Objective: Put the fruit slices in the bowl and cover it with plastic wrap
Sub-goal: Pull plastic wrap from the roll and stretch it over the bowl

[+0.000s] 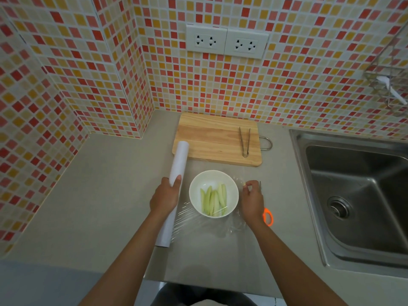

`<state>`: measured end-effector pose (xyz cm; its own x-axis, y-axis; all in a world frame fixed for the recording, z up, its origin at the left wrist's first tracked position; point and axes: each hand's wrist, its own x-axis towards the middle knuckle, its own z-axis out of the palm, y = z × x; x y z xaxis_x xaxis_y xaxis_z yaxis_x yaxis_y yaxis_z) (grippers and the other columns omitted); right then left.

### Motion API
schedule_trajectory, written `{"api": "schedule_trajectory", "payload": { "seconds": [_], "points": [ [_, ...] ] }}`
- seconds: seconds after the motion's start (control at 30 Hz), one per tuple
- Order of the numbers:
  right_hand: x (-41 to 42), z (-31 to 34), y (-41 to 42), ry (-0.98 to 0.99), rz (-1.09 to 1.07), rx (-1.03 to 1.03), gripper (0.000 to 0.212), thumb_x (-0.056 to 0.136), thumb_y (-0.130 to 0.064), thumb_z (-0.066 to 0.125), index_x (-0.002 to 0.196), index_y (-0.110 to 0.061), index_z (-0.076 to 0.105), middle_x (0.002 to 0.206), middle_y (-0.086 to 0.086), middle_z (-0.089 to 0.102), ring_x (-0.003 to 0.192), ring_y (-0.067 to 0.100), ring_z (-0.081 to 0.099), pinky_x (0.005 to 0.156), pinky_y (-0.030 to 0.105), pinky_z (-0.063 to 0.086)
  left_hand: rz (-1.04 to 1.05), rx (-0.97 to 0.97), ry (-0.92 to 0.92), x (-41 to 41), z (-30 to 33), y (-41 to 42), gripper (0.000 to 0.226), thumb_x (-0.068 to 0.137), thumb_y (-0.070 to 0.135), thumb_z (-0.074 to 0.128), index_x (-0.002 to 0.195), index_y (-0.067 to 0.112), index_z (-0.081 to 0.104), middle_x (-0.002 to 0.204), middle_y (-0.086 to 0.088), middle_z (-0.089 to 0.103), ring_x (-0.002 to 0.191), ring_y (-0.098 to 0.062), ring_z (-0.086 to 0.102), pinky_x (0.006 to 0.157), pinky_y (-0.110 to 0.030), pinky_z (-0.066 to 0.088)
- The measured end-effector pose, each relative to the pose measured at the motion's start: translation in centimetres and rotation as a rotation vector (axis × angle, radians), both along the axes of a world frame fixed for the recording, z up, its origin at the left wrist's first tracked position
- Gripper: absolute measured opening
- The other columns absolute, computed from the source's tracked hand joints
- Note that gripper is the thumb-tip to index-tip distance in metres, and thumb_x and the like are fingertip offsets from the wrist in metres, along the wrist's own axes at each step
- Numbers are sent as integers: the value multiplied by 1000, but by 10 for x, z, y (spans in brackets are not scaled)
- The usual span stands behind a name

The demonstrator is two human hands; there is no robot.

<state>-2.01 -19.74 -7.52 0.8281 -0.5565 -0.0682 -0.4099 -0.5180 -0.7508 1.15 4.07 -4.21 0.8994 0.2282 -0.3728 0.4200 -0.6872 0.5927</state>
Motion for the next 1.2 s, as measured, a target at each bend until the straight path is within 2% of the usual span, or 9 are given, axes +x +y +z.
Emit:
{"api": "schedule_trajectory", "payload": {
  "seconds": [0.13,0.27,0.5,0.67,0.83,0.93,1.07,1.13,1.2],
  "points": [
    [0,-1,-2,-19,2,41,16,97,-14,44,107,-6,54,79,3,56,71,22,50,63,29,34,17,21,1,1,0,-2,61,94,61,26,114,9,50,112,-13,60,86,-26,50,73,-34,36],
    [1,0,-5,-32,16,58,16,98,-15,45,105,-5,54,81,6,58,70,22,51,62,28,33,40,20,27,3,0,-3,59,97,53,24,122,7,49,122,-16,58,106,-33,55,77,-34,33],
    [2,-2,-3,24,50,53,16,99,-19,43,105,-8,54,78,4,58,72,23,53,62,30,36,20,45,53,0,2,-4,56,98,51,23,123,7,46,122,-16,57,97,-29,53,76,-34,34],
    [5,-2,-6,39,66,254,15,97,-15,43,92,-9,56,80,6,58,73,20,52,68,31,39,18,28,38,0,4,-4,55,98,50,23,123,6,46,121,-16,57,92,-27,51,75,-34,34],
    [13,7,-15,92,-92,553,19,93,-11,44,81,-10,58,61,5,52,47,18,45,38,20,35,28,19,42,0,4,-5,55,98,51,23,122,7,46,120,-16,57,94,-28,52,76,-35,35],
    [13,15,-17,107,-148,509,18,89,-7,46,75,-9,57,62,7,54,49,21,48,38,20,38,32,12,47,0,4,-6,55,98,51,23,122,7,45,120,-15,57,88,-25,47,75,-35,34],
    [11,27,-12,-61,-203,83,18,96,-16,45,95,-5,59,82,7,61,71,24,53,64,28,40,34,13,49,1,5,-7,54,98,50,24,120,6,46,119,-16,57,87,-26,46,75,-35,33],
    [13,35,2,-265,-84,159,23,98,-18,44,104,-5,61,96,7,65,88,21,58,77,32,45,33,17,48,2,5,-7,54,98,50,24,121,6,45,120,-17,57,96,-32,53,76,-35,34],
    [13,38,20,-290,58,295,28,100,-18,43,116,-6,62,112,4,65,105,14,59,93,28,45,33,14,47,3,5,-7,55,98,51,24,121,6,45,121,-17,57,102,-34,55,77,-35,35]
  ]
}}
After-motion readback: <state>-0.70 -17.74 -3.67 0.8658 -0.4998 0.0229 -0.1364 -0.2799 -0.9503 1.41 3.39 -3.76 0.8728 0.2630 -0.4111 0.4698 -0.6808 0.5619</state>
